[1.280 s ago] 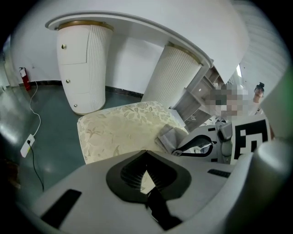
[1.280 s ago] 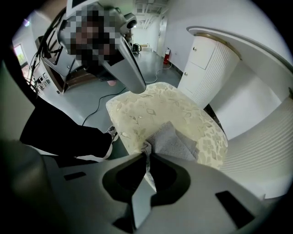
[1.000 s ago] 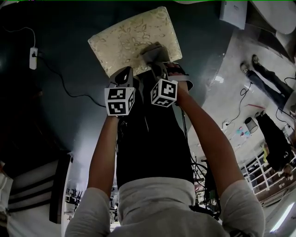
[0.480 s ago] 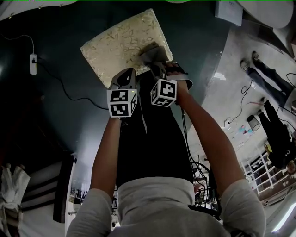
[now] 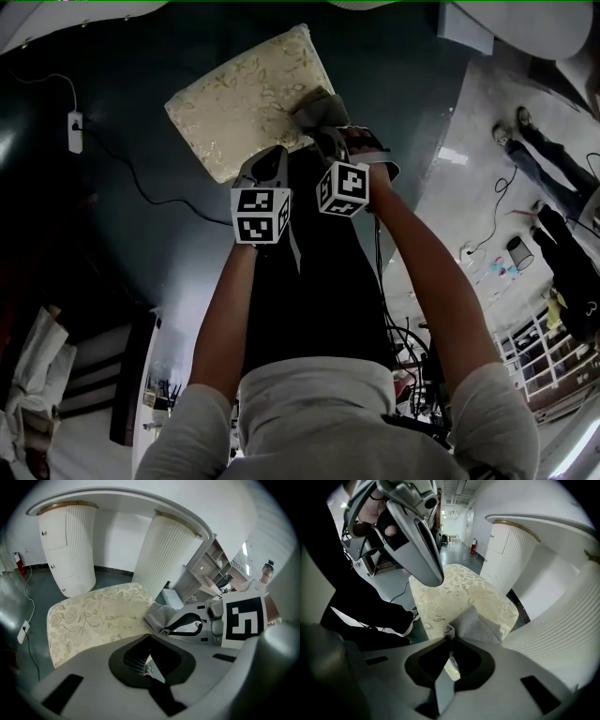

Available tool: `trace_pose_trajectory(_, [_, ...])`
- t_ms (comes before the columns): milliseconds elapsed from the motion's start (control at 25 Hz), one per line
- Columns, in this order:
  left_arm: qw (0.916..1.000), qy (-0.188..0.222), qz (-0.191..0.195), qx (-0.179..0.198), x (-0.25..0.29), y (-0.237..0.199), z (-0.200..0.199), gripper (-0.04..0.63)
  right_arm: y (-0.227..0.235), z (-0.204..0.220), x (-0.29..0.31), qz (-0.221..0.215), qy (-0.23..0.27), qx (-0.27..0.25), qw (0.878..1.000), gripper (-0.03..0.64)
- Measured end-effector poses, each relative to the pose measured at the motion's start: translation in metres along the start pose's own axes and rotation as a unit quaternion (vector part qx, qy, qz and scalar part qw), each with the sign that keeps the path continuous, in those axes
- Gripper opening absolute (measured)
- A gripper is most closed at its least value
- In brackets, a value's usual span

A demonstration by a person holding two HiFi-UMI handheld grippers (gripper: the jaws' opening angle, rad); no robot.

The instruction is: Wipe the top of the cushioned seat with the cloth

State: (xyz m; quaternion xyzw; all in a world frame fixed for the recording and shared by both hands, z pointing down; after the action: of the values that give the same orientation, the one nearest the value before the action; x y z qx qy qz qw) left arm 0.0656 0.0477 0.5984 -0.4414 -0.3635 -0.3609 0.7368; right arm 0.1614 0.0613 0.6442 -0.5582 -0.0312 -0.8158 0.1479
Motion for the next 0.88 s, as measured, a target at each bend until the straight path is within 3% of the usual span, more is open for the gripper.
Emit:
trace_pose_trajectory(360, [0.9995,0.016,-0.021,-0.019,0.002,0.0,-0.007,0.015,0.003,0.016,-0.004,0.007,0.018,-0.009,1.0,0.029])
trace_pose_trajectory(760, [0.9995,0.016,-0.015,-0.022,0.0,0.008,0.019,0.015,0.0,0.031,-0.008,0.052,0.007,0.1,0.994,0.029])
trace_pose_trajectory(880, [0.9992,0.028,-0.017,-0.021,-0.009,0.006,0.026,0.015,-0.003,0.036,-0.009,0.051,0.003,0.161,0.986,0.029])
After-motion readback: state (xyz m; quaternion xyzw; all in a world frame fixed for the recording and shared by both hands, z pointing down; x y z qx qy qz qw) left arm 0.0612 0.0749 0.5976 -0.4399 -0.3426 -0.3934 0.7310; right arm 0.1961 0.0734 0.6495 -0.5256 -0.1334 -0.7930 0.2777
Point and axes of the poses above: the fingertips, and each gripper's own axes: x forward along the fingers, y to its right, z out of its underside, the point moved 5 cm from there along -x, backward along the fingers, and after that the axes turned 7 degrees about -x, right-handed, at the moved point
